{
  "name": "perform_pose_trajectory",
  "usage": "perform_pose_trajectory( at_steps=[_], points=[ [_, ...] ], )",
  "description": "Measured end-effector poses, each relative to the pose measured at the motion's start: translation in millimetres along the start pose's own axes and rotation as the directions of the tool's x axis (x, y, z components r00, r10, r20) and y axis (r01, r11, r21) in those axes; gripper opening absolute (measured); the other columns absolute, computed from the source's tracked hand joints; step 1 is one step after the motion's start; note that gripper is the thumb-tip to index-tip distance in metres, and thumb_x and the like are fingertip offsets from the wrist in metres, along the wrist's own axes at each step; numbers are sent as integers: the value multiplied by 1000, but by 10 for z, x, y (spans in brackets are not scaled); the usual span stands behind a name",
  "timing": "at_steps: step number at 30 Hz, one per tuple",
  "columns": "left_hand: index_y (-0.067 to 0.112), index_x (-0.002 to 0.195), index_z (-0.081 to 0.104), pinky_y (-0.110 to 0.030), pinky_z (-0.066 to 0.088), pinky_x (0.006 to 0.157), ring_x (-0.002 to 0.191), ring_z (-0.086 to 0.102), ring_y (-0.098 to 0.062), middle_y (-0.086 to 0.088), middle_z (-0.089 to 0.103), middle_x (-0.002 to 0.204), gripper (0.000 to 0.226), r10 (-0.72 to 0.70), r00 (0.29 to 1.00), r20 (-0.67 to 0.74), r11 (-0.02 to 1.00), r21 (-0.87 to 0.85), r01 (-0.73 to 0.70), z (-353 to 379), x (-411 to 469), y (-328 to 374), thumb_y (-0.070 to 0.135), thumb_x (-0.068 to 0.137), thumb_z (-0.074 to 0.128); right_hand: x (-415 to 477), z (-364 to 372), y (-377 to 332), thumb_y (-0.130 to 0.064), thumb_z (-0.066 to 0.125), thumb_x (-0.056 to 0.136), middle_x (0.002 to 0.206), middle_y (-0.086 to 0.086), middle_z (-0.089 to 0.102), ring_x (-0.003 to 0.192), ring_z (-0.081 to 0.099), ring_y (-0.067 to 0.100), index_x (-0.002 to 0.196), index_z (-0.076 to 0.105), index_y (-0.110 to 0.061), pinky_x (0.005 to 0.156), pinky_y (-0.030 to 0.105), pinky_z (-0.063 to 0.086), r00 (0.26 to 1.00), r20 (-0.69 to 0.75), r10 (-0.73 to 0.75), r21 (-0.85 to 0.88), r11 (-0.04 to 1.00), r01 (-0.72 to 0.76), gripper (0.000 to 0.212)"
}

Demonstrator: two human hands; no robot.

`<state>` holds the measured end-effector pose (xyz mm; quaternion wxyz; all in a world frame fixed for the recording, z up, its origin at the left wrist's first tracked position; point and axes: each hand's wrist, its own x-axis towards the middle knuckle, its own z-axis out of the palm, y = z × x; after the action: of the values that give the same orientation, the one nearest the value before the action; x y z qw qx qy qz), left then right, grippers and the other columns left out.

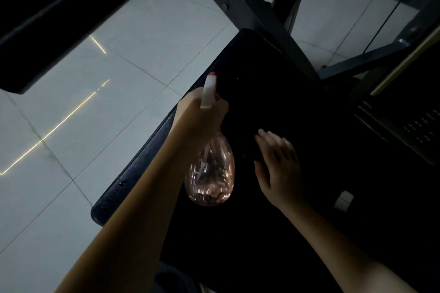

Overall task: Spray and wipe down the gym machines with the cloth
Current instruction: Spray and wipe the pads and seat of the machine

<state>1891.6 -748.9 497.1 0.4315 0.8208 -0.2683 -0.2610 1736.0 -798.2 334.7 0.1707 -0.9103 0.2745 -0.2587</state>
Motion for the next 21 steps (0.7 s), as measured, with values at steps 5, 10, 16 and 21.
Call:
perform_pose_trajectory(
  at_steps=[5, 10, 16, 21],
  points=[
    [12, 72, 46, -26, 42, 49, 58, 53, -19, -4, 53, 68, 14, 79, 990, -118, 990, 125, -64, -62, 20, 91, 12, 86, 50, 25, -8, -13, -30, 40, 94, 142, 8, 42, 134, 35, 22, 136, 40, -12, 111, 44, 27, 1000, 6, 3, -10, 1000, -3, 47],
    [15, 60, 36, -49, 49, 65, 63, 51, -34, -6, 48, 64, 25, 185, 956, -229, 977, 148, -153, -31, 12, 119, 30, 79, 42, 16, -19, -17, -31, 40, 94, 143, 7, 42, 134, 34, 22, 137, 39, -13, 112, 43, 26, 999, 32, 23, 0, 1000, -23, 47],
    [8, 62, 35, -47, 44, 58, 62, 49, -32, -11, 49, 64, 15, 302, 923, -237, 939, 242, -245, -4, -128, 58, 17, 70, 43, 44, -51, -43, -29, 41, 93, 139, 10, 48, 129, 40, 23, 135, 42, -12, 107, 39, 34, 998, 50, 45, 8, 999, -45, 46],
    [3, 78, 56, -42, 49, 59, 67, 56, -21, -4, 58, 72, 15, 292, 920, -260, 947, 217, -239, 33, -273, 22, 12, 67, 52, 511, -166, -36, -19, 50, 92, 138, 15, 48, 124, 48, 29, 135, 46, -6, 99, 38, 44, 962, -57, 267, 85, 961, -262, 45]
  ],
)
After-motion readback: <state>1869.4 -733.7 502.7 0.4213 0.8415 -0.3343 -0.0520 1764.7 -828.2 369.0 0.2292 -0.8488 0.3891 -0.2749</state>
